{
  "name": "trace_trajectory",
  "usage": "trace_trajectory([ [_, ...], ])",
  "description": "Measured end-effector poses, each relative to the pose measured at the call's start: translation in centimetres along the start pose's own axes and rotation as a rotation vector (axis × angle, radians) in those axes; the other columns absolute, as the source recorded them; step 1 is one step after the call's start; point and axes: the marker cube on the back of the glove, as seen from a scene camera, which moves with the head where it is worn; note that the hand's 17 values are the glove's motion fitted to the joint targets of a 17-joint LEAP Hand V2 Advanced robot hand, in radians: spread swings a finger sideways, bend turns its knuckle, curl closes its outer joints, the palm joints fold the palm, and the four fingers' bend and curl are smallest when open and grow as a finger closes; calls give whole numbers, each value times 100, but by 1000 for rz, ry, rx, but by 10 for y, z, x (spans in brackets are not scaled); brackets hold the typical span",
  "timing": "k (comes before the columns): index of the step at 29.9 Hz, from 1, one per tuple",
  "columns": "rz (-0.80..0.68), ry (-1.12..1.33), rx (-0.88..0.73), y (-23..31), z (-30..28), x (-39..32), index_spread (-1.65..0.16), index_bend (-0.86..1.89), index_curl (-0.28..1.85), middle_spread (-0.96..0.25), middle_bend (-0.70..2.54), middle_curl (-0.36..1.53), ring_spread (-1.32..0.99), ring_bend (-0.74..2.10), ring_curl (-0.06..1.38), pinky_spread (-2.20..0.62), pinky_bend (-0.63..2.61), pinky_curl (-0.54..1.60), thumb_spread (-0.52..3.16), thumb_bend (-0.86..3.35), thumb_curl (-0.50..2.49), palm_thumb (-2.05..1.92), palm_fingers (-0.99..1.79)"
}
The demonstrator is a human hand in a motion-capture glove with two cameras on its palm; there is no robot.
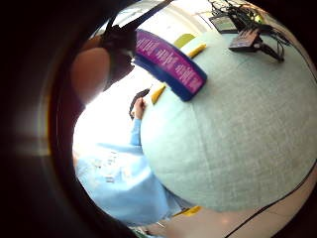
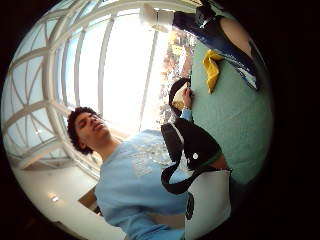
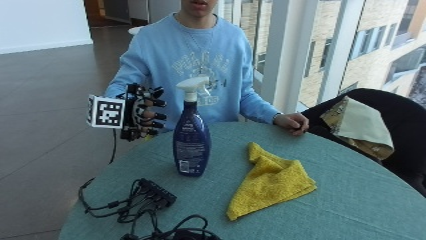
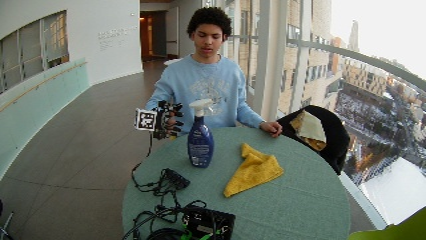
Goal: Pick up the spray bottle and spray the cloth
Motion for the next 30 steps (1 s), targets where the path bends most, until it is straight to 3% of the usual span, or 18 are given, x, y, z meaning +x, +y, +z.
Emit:
trace_trajectory([
  [14,50,-40,-31,-39,-14,21,-38,13,28,-7,20,39,-1,21,30,22,25,34,109,-2,31,67,67],
  [30,55,-52,-104,-112,27,29,-39,10,25,-7,20,39,-1,24,32,21,29,36,107,-2,32,70,64],
])
